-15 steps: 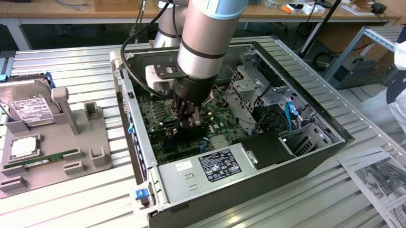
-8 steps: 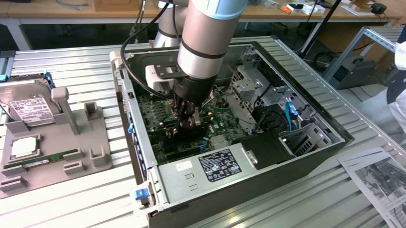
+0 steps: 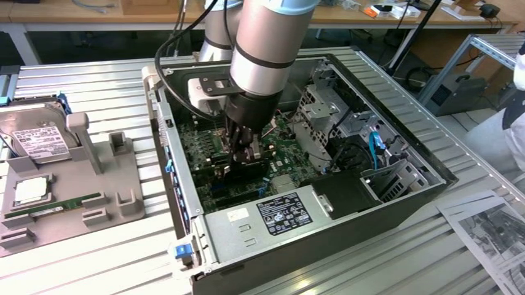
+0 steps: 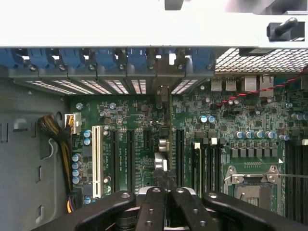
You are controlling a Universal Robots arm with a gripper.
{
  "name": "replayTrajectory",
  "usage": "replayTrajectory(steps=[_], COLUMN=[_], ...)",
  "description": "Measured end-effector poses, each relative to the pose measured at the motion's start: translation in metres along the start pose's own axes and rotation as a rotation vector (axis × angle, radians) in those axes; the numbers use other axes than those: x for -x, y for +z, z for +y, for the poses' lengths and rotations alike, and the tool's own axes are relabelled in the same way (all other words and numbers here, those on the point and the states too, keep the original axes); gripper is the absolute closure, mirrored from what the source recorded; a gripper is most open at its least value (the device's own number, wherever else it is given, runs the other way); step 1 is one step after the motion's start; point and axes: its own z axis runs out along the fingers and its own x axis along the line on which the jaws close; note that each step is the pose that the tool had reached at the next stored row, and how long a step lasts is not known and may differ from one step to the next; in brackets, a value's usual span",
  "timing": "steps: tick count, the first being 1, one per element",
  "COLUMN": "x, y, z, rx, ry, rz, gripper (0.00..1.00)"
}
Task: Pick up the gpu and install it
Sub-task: 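Press down on the gpu until it lock into place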
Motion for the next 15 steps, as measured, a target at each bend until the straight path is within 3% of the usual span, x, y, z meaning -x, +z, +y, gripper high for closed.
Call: replayTrajectory(steps=[2,5,15], x=[0.0,0.0,0.0], y=[-0.0026,-0.0157,-0.017], z=[0.0002,0.0011,0.0012], rx=[0.0,-0.0019,-0.0022], ry=[0.0,0.0,0.0], rz=[0.0007,0.0004,0.0003], gripper=[0.89,0.89,0.89])
